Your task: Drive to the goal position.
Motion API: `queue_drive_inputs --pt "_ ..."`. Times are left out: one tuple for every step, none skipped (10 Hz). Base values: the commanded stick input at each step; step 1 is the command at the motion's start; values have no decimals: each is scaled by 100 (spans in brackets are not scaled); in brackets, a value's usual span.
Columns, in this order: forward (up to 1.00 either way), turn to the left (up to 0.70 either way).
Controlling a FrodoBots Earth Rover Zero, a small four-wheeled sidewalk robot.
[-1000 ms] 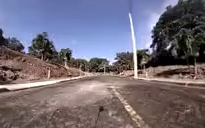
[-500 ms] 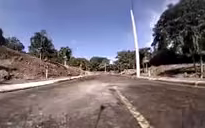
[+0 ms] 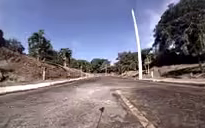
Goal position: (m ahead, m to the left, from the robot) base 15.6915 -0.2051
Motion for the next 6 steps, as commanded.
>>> queue_drive_inputs --pt "100 0" --pt "100 0" --pt "100 0" --pt "100 -7" --pt "100 -20" --pt "100 -11"
